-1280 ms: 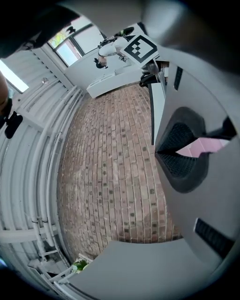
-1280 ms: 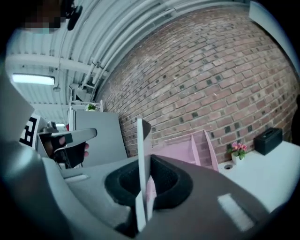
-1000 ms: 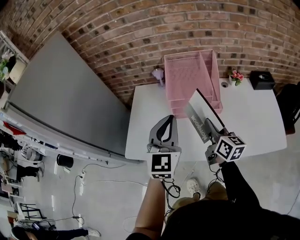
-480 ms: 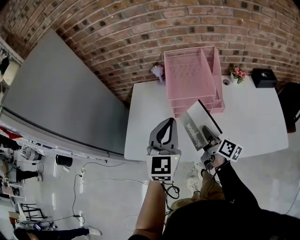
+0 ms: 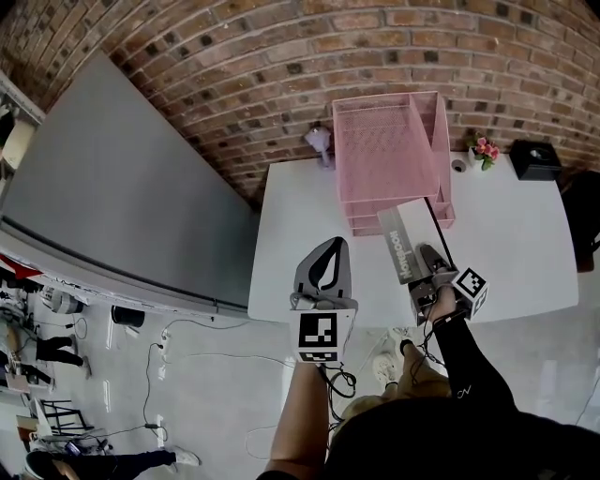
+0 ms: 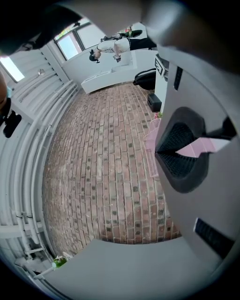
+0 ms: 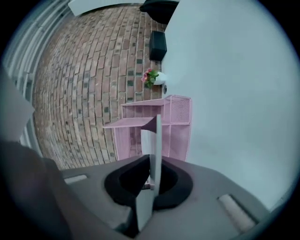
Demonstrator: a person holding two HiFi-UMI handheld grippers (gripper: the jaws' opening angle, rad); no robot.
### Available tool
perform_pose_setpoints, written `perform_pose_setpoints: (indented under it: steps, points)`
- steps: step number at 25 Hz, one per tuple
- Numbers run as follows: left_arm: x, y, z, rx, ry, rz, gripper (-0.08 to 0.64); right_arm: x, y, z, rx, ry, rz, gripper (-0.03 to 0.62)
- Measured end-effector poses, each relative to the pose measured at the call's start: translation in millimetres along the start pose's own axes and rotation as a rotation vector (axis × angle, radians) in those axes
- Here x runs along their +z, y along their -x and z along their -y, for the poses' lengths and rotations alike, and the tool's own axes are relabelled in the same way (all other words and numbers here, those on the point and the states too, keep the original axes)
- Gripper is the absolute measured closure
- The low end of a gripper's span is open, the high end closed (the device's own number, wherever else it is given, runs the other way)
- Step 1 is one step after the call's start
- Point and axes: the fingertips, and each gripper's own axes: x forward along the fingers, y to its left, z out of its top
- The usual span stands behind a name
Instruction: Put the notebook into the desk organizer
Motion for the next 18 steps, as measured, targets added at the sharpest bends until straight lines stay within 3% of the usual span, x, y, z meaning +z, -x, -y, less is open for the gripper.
perform_pose_setpoints:
  steps: [18]
  points:
    - [-5.0, -41.2, -19.0, 0.011, -0.013, -0.042, 0.551, 4.4, -65.9, -15.7, 0.0, -0.106, 0.088, 0.583]
